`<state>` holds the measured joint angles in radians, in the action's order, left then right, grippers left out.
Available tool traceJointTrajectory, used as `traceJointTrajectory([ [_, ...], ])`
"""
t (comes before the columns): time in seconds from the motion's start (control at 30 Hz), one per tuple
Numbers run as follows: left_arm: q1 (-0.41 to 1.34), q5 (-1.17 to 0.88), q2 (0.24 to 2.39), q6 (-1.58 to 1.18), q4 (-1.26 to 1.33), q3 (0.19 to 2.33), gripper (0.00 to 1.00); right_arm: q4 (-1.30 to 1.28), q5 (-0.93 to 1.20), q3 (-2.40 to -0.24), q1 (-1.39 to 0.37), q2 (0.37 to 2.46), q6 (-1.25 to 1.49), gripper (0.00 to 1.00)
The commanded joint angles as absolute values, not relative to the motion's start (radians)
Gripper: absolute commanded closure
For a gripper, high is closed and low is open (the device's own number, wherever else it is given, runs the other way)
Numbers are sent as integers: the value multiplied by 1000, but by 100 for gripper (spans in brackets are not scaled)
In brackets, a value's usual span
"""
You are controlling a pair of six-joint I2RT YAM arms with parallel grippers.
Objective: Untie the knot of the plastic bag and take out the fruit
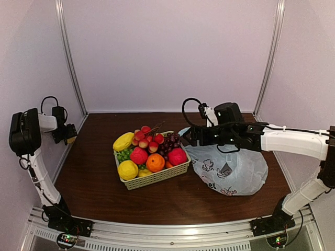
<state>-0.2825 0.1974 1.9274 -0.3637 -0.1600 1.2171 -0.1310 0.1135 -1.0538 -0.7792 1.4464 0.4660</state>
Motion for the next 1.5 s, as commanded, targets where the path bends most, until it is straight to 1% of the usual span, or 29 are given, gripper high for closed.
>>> traceJointTrajectory([
  [0.0, -290, 177, 1997, -314, -165, 1303, 14, -127, 129, -1071, -778, 1469, 460, 12],
  [0.13, -290, 158, 2077, -336, -205, 1386, 17, -132, 134, -1087, -777, 1490, 458, 12],
  [0.23, -291, 172, 2122, -360, -259, 1436, 24, -138, 136, -1099, -776, 1506, 458, 12],
  [0.4, -291, 211, 2124, -388, -312, 1457, 25, -138, 139, -1114, -773, 1527, 456, 13],
  [0.43, -291, 212, 2122, -384, -311, 1456, 26, -138, 140, -1116, -773, 1532, 456, 14],
  [0.5, -291, 212, 2122, -377, -313, 1454, 30, -136, 139, -1118, -772, 1538, 457, 14],
  [0.63, -291, 221, 2117, -374, -324, 1452, 45, -140, 137, -1122, -770, 1536, 457, 15],
  [0.73, -291, 230, 2091, -374, -328, 1440, 50, -155, 122, -1124, -769, 1516, 453, 15],
  [0.83, -291, 242, 2021, -378, -328, 1412, 51, -172, 101, -1125, -767, 1481, 447, 15],
  [0.97, -289, 218, 1837, -404, -312, 1322, 51, -190, 77, -1116, -764, 1419, 441, 15],
  [1.03, -287, 174, 1732, -421, -295, 1258, 51, -198, 69, -1109, -763, 1391, 438, 15],
  [1.13, -258, 53, 1586, -427, -285, 1179, 52, -209, 75, -1098, -762, 1349, 428, 14],
  [1.33, -58, -166, 1351, -425, -302, 1050, 53, -226, 131, -1086, -761, 1291, 392, 14],
  [1.47, 66, -367, 1254, -445, -329, 1002, 53, -227, 151, -1072, -762, 1259, 384, 14],
])
